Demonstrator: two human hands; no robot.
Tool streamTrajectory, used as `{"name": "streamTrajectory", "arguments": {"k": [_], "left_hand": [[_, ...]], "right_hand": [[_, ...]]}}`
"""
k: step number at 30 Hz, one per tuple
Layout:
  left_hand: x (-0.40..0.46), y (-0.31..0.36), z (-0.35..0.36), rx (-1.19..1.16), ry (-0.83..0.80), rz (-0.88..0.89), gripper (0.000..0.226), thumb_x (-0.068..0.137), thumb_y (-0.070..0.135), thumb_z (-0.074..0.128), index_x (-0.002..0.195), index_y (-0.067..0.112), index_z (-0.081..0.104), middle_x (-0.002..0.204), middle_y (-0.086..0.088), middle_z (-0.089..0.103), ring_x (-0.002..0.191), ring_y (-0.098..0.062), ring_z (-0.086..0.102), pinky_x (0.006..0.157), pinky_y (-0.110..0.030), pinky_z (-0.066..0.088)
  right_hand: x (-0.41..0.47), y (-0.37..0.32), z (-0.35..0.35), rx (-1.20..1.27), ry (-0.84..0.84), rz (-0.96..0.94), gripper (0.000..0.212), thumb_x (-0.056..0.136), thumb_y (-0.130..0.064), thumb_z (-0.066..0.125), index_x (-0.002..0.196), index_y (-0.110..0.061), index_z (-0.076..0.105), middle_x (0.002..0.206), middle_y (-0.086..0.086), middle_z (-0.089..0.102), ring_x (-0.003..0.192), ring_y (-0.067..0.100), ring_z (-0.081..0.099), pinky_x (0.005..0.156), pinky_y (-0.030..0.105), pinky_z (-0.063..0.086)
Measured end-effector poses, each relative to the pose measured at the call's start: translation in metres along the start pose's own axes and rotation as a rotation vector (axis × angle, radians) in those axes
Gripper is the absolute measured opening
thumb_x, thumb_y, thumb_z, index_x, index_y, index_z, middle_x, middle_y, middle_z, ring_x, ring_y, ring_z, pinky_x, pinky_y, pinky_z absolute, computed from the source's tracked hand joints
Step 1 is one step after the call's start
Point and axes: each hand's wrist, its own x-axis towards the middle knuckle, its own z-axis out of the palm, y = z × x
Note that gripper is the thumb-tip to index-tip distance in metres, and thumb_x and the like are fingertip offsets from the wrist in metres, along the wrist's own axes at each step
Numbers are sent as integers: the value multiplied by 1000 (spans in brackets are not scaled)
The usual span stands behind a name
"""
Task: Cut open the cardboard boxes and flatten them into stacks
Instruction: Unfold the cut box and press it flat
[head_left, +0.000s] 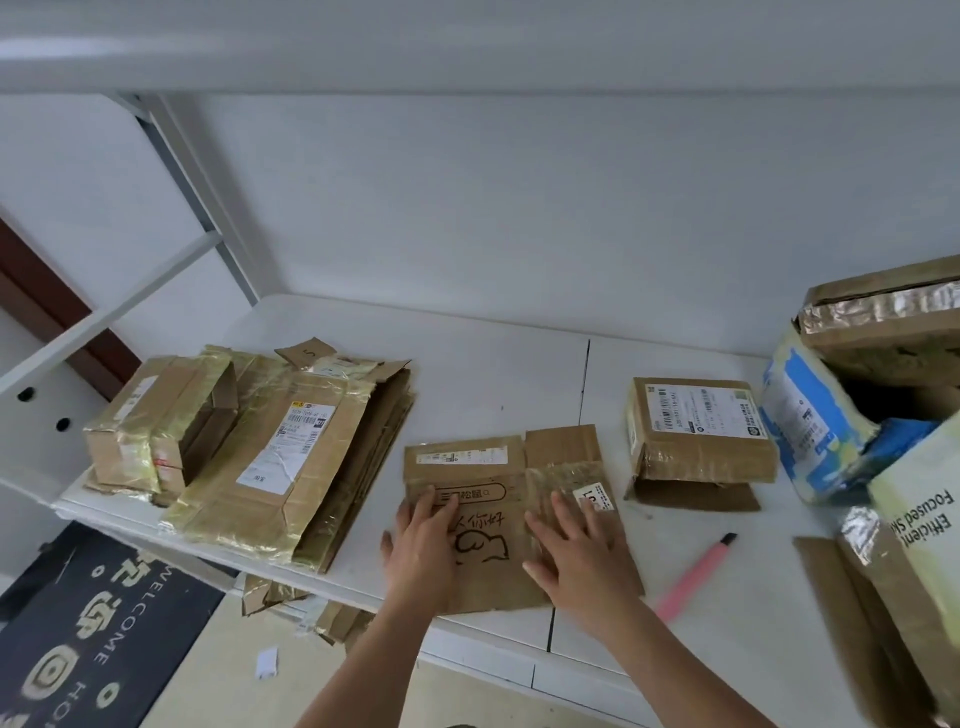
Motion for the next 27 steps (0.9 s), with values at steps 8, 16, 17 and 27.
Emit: {"name": "streamTrajectory", "arguments": {"k": [8, 16, 17, 27], "left_hand": [[4, 26, -9, -226, 45, -207, 44, 99, 15, 45, 141, 28, 51, 143, -9, 36, 130, -33, 29, 111, -53, 32], [10, 33, -84, -607, 196, -162, 13, 93, 8, 55, 103, 14, 61, 102, -9, 66, 92, -26, 64, 85, -48, 57], [9, 35, -93, -656, 183, -133, 13, 94, 7, 56, 98, 18, 63, 94, -5, 67, 85, -25, 67, 80, -47, 59], [-10, 6, -162, -1344, 295, -292, 12, 97, 1, 52, 98, 13, 53, 95, -9, 67, 71, -19, 65, 70, -45, 59]], "right_hand": [[6, 4, 6, -70, 1, 25, 68, 94, -70, 26, 153, -46, 5, 162, -8, -20, 148, 31, -21, 117, 64, -1], [0, 5, 19, 46, 299, -2, 91, 74, -85, -13, 153, -44, 8, 162, -2, -12, 151, 33, -5, 119, 59, 6], [-1, 0, 18, 101, 387, 12, 77, 87, -78, 10, 153, -40, 23, 165, 5, 3, 150, 38, 7, 117, 62, 15], [3, -105, -51, 1032, 657, -16, 84, 89, -39, 68, 152, -41, 13, 160, 9, 0, 141, 10, 20, 101, 21, 36]]}}
